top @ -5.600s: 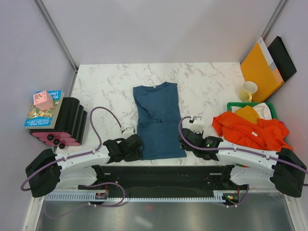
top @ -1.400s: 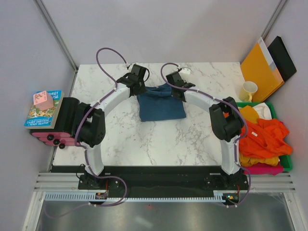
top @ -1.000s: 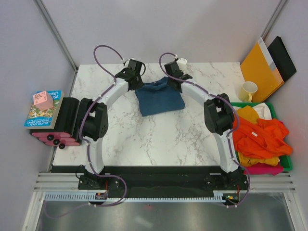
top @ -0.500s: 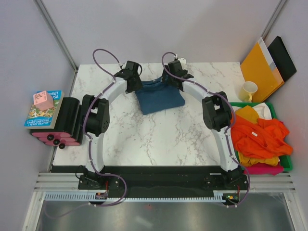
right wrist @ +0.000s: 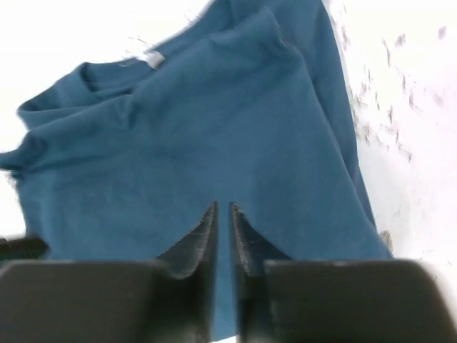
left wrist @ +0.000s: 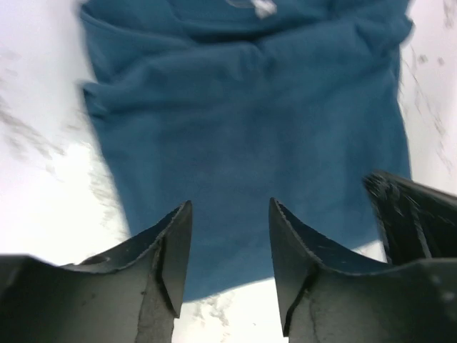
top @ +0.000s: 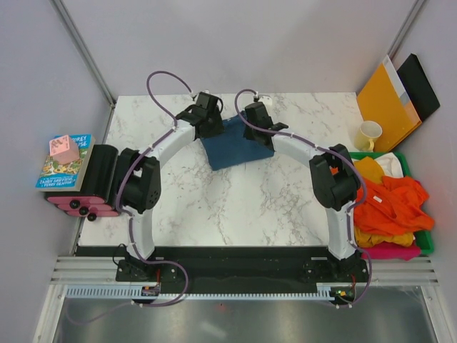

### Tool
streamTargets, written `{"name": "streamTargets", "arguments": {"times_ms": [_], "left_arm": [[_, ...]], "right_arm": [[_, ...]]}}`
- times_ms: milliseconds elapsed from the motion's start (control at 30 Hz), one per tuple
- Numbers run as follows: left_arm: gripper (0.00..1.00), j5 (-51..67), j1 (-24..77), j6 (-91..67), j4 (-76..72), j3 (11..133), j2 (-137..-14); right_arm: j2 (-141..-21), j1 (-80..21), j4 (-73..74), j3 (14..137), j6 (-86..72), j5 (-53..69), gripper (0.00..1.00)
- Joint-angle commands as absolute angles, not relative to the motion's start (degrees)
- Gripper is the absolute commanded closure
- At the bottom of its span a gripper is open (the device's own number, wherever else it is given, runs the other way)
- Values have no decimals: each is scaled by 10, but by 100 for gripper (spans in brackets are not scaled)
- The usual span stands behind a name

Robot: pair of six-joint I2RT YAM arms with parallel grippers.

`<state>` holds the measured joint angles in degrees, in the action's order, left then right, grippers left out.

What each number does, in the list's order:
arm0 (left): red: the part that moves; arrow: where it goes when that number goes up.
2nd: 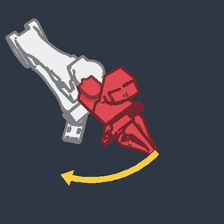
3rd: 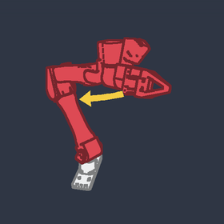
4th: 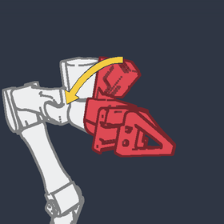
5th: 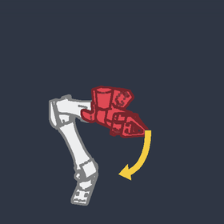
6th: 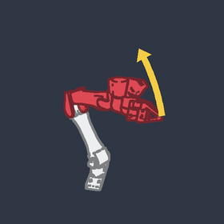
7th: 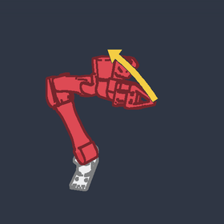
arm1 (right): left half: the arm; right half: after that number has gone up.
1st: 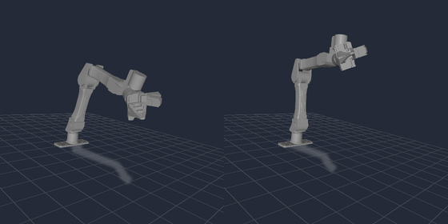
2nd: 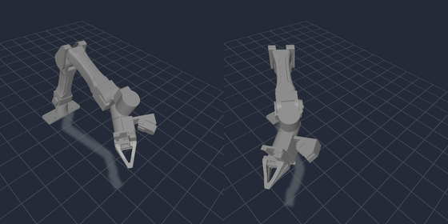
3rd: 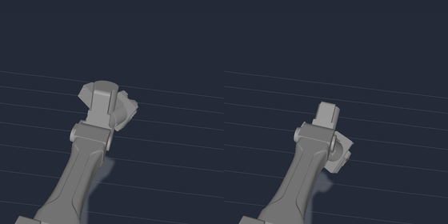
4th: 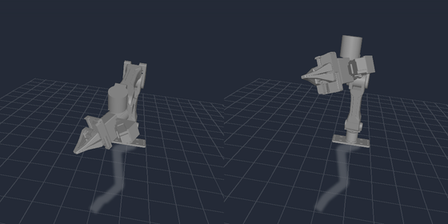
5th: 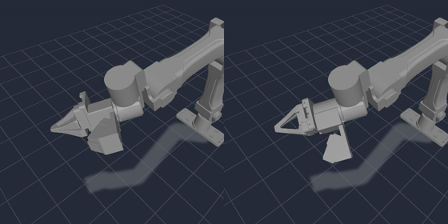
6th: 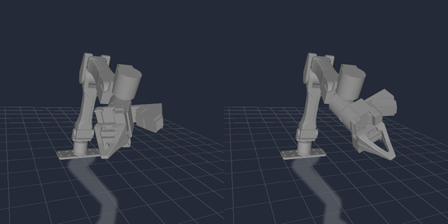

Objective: Fold and stack the t-shirts
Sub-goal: Fold the tshirt

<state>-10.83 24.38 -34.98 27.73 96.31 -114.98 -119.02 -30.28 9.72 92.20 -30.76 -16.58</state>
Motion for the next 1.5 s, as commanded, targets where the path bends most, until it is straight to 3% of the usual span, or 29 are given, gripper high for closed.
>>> {"name": "streamTargets", "arguments": {"times_ms": [0, 67, 233, 667, 1000, 1333, 1400, 1433, 1467], "left_arm": [[52, -44, 263, -352, 255, 954, -1178], [62, -22, 264, -355, 255, 958, -1199], [69, -7, 270, -355, 257, 946, -1232], [74, -17, 301, -374, 258, 781, -1148], [75, -49, 395, -418, 274, 584, -985], [71, -90, 428, -454, 283, 501, -895], [62, -105, 428, -445, 282, 518, -884], [57, -112, 428, -442, 283, 526, -876], [53, -118, 428, -438, 283, 542, -861]], "right_arm": [[-1229, -295, 99, 913, -321, -173, 89], [-1245, -295, 104, 912, -325, -172, 96], [-1271, -295, 113, 887, -351, -166, 100], [-1165, -326, 139, 689, -415, -145, 100], [-1023, -417, 177, 546, -465, -143, 100], [-923, -497, 207, 461, -505, -166, 100], [-901, -497, 207, 483, -477, -192, 89], [-891, -497, 207, 497, -458, -197, 69], [-879, -497, 207, 535, -440, -207, 57]]}}
